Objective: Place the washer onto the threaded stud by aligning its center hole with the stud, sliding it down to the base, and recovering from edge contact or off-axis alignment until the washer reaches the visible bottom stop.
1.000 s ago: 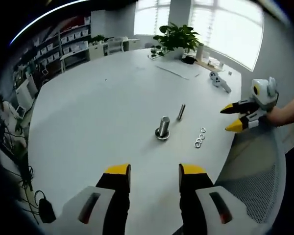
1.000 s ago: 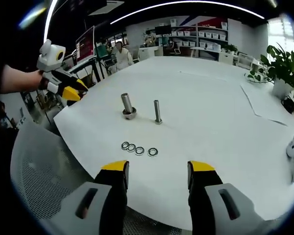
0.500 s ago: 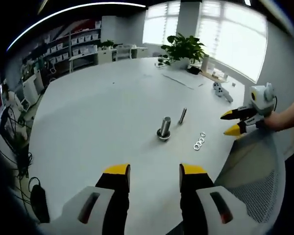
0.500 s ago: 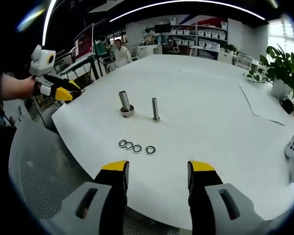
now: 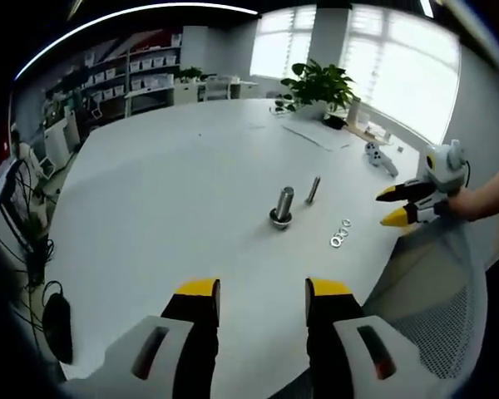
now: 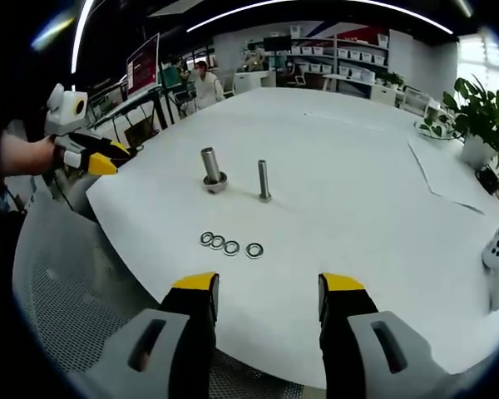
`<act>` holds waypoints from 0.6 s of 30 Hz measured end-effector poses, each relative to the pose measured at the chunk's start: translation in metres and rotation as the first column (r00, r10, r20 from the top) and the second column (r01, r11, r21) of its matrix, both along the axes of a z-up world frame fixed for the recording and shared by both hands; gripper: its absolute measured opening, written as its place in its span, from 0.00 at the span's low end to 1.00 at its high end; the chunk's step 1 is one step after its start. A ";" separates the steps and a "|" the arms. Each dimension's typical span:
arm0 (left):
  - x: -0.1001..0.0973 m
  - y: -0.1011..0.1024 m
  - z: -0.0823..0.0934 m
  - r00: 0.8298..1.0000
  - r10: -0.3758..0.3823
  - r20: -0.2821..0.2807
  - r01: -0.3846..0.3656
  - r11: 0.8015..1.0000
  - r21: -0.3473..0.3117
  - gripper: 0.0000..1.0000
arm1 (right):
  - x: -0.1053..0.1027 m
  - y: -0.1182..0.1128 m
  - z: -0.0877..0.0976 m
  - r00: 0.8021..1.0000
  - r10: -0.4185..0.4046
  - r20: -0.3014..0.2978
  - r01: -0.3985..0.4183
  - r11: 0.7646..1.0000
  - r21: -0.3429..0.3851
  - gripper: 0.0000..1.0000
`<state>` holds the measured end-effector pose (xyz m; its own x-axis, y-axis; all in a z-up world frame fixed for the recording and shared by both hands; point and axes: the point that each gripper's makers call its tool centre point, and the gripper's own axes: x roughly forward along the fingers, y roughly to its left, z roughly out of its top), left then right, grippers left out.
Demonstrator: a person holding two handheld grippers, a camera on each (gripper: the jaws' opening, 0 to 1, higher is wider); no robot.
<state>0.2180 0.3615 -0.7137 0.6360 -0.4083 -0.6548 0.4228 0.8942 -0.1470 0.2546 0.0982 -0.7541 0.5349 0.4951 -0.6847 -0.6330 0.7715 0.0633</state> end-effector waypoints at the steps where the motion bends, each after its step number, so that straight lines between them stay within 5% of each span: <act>1: -0.001 0.000 -0.001 1.000 0.005 -0.002 -0.005 1.000 -0.007 0.40 | 0.000 0.000 -0.001 1.000 -0.001 0.000 0.001 1.000 0.000 0.51; 18: -0.005 -0.008 -0.004 0.999 0.007 0.034 -0.006 0.999 -0.042 0.40 | 0.001 -0.002 -0.001 1.000 -0.006 0.003 0.006 1.000 -0.007 0.51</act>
<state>0.2130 0.3539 -0.7179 0.6602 -0.4305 -0.6155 0.4224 0.8904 -0.1697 0.2557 0.0966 -0.7551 0.5396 0.4871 -0.6867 -0.6289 0.7755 0.0559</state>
